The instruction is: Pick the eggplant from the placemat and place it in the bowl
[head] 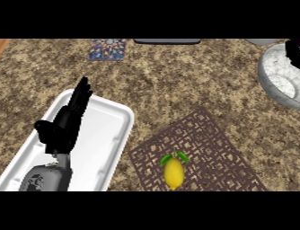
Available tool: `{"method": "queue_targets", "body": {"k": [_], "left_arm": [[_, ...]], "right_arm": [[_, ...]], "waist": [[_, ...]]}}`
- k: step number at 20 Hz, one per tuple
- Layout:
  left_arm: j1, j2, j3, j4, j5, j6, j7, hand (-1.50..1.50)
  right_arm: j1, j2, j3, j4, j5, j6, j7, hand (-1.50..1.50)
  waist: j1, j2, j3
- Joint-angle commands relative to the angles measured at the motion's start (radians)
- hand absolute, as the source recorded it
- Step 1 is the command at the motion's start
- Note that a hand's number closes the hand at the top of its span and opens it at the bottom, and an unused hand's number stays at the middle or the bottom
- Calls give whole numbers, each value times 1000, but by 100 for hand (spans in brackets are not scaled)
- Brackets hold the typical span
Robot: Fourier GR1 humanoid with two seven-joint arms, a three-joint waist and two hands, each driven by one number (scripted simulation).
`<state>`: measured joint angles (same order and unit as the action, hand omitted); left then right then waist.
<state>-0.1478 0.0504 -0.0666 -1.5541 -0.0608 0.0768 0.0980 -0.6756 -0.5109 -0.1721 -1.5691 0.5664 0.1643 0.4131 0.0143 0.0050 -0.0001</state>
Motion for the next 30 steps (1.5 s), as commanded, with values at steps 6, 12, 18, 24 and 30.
{"method": "queue_targets", "body": {"k": [6, 12, 18, 24, 30], "left_arm": [[-40, 16, 39, 41, 19, -20, -9, 0], [-11, -12, 8, 21, -10, 7, -8, 0], [65, 4, -11, -44, 3, -33, -26, 0], [-28, -1, 20, 58, 5, -27, -43, 0], [13, 21, 30, -21, 36, -57, -18, 0]], "right_arm": [[-100, -93, -55, 466, 106, -127, -260, 150], [-94, -106, -92, 785, 150, -299, -494, 150], [-102, -142, -118, 1018, 130, -241, -618, 150], [-132, -161, -189, 1197, 48, -124, -765, -150], [-161, -151, -280, 1248, -43, -128, -926, -150]], "waist": [[1, 1, 0], [7, 3, 1], [18, 3, 2], [18, 12, 3], [25, 9, 3]]}}
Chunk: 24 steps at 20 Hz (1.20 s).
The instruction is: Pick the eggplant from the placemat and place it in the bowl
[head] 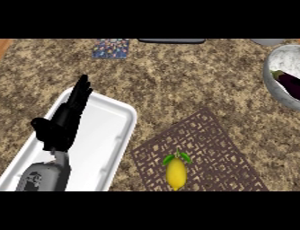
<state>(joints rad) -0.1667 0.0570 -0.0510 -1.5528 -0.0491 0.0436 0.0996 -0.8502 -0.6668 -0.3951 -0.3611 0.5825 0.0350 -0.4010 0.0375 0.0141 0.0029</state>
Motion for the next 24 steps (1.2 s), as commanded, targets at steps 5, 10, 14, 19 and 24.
{"method": "queue_targets", "body": {"k": [5, 10, 14, 19, 24], "left_arm": [[51, -23, -19, -16, -12, 13, -22, 0], [-2, -35, -14, 7, -26, 37, 18, 0], [40, -3, 17, 42, 13, -18, -53, 0], [19, -8, 18, 42, -1, -5, -46, 0], [-5, -2, 26, 35, 0, -5, -25, 0]], "right_arm": [[-43, -46, -135, 13, -143, 3, -118, -150], [-53, -113, -198, 44, -228, 124, -55, -150], [-43, -173, -226, 74, -272, 214, -21, -150], [53, -218, -265, 93, -340, 362, -107, -150], [94, -262, -272, 118, -367, 458, -145, -150]], "waist": [[-15, -7, -1], [-27, -10, -2], [-25, -9, -2], [-27, -9, -2], [-19, -6, -1]]}}
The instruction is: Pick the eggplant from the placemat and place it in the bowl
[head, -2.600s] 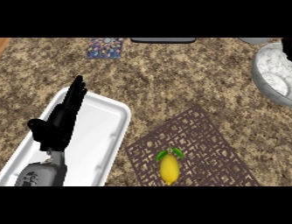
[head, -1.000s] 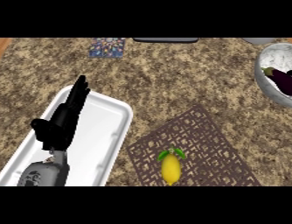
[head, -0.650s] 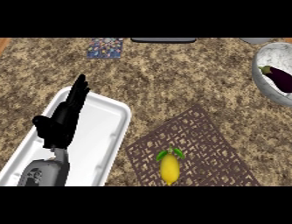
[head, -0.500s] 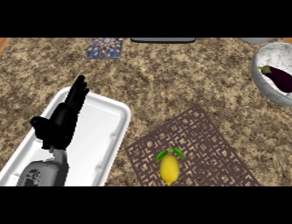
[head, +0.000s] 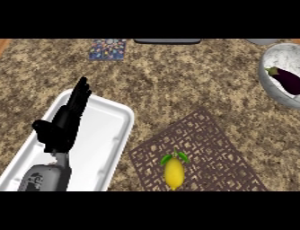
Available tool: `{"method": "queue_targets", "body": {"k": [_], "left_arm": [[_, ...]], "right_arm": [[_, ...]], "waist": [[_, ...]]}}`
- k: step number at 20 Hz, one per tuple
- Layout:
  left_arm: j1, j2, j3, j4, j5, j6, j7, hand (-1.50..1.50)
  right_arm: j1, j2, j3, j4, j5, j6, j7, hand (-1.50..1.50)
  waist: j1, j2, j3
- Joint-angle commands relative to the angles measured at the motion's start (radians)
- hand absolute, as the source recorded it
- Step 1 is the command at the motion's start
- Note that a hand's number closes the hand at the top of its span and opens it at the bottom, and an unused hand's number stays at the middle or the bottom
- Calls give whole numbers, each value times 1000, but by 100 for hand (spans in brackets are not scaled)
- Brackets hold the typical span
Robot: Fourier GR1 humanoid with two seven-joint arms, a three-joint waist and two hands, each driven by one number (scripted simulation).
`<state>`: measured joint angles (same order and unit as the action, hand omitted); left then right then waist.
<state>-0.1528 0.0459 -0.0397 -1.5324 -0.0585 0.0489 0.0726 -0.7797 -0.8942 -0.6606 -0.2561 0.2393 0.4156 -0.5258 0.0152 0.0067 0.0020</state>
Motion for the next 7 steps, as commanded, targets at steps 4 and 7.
{"method": "queue_targets", "body": {"k": [4, 7], "left_arm": [[30, 8, 12, 27, 9, -23, -48, 0], [41, -21, -24, -15, -28, 17, -21, 0]], "right_arm": [[100, -34, 7, -21, -41, 121, -76, -150], [123, -40, 20, 1, -32, 128, -116, -150]], "waist": [[-5, -3, -1], [3, 0, 0]]}}
